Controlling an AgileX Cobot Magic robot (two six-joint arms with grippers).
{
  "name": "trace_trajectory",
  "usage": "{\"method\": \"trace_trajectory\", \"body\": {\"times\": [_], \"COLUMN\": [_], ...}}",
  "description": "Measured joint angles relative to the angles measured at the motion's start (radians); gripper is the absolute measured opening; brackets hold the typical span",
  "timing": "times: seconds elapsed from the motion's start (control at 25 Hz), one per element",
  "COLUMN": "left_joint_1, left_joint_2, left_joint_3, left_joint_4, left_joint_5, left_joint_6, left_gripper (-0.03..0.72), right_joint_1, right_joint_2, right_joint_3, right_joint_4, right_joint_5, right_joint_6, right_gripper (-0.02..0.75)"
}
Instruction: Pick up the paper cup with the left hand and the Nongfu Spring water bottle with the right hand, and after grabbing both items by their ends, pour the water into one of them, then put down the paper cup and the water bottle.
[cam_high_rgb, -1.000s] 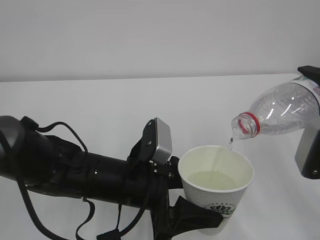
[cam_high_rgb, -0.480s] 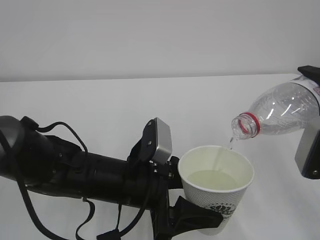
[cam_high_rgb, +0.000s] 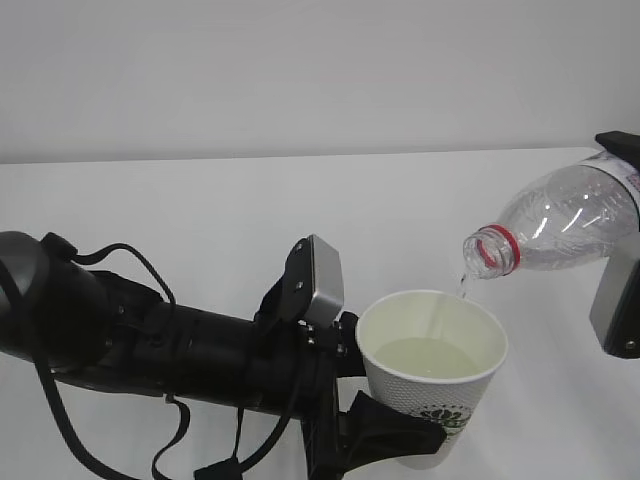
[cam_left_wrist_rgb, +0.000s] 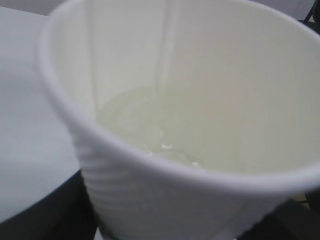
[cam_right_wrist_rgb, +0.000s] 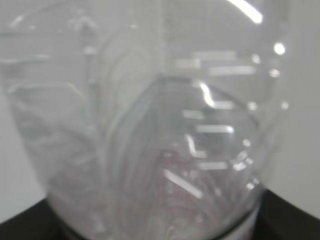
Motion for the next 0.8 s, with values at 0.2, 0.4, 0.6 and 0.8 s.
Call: {"method": "trace_trajectory", "body": {"times": [0.2, 0.4, 0.6, 0.8], "left_joint_1": [0.0, 0.0, 0.0, 0.0], "left_joint_2": [0.0, 0.0, 0.0, 0.0], "left_joint_3": [0.0, 0.0, 0.0, 0.0], "left_joint_4": [-0.002, -0.01, -0.015, -0.019], "left_joint_5": [0.0, 0.0, 0.0, 0.0], "left_joint_6": [0.0, 0.0, 0.0, 0.0], "left_gripper": [0.519, 0.519, 0.518, 0.517], "right_joint_1": [0.0, 0.0, 0.0, 0.0], "right_joint_2": [0.0, 0.0, 0.0, 0.0], "right_joint_3": [0.0, 0.0, 0.0, 0.0], "right_joint_4": [0.0, 0.001, 0.002, 0.002], "right_joint_5": [0.0, -0.002, -0.002, -0.004], "right_joint_6": [-0.001, -0.002, -0.002, -0.005], "right_gripper": [0.482, 0.482, 0.482, 0.482]}}
